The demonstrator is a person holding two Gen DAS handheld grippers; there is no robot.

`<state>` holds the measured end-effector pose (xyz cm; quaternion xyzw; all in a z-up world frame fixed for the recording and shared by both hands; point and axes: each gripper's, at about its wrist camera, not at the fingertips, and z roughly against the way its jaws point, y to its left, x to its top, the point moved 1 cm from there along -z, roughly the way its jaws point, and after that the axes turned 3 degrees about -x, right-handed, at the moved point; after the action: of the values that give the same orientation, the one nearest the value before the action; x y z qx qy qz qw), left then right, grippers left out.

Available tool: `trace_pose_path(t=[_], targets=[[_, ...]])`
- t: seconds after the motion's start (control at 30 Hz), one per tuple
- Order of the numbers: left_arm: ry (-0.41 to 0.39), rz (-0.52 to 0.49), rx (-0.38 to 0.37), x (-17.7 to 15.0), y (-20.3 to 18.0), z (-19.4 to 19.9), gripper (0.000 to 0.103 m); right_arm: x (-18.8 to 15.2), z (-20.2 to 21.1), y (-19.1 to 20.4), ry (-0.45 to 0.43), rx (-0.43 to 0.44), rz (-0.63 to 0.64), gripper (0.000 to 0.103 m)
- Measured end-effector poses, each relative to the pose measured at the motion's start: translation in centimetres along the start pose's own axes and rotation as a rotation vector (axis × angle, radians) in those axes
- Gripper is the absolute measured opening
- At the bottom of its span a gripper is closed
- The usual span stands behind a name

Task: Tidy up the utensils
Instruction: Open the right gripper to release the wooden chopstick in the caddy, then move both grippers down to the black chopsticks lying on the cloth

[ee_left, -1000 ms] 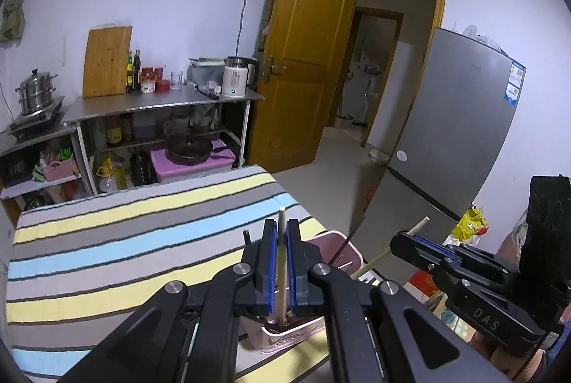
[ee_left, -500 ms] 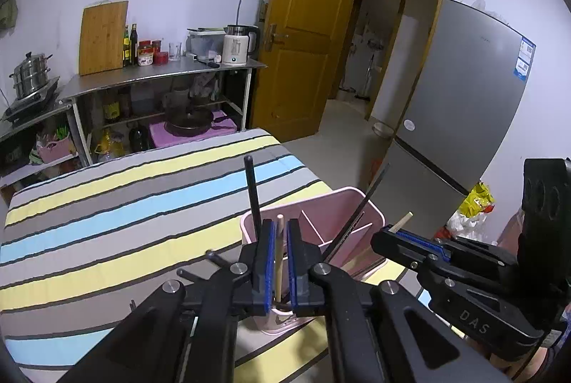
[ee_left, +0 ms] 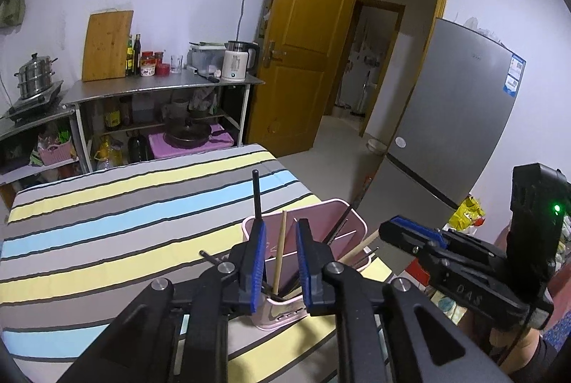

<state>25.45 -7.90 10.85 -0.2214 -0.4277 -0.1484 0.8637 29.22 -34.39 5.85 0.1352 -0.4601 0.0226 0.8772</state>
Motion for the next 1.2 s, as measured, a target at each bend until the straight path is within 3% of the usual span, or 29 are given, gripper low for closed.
trace_pose_path(t=[0.5,0.9,1.2], targets=[[-0.023,0.016,0.042,-4.3,0.7,5.3,0.016,-1.1,3.7,1.9,-0.041,0.027,0.034,0.021],[0.021,0.077,0.114,-10.0,4.1,7.6,0.016,-5.0,3.3,5.1,0.027,0.099,0.1,0.021],[0.091,0.143,0.178,-13.6,7.5,7.1,0.016,-7.6,1.5,7.3,0.104,0.145,0.133,0.021]])
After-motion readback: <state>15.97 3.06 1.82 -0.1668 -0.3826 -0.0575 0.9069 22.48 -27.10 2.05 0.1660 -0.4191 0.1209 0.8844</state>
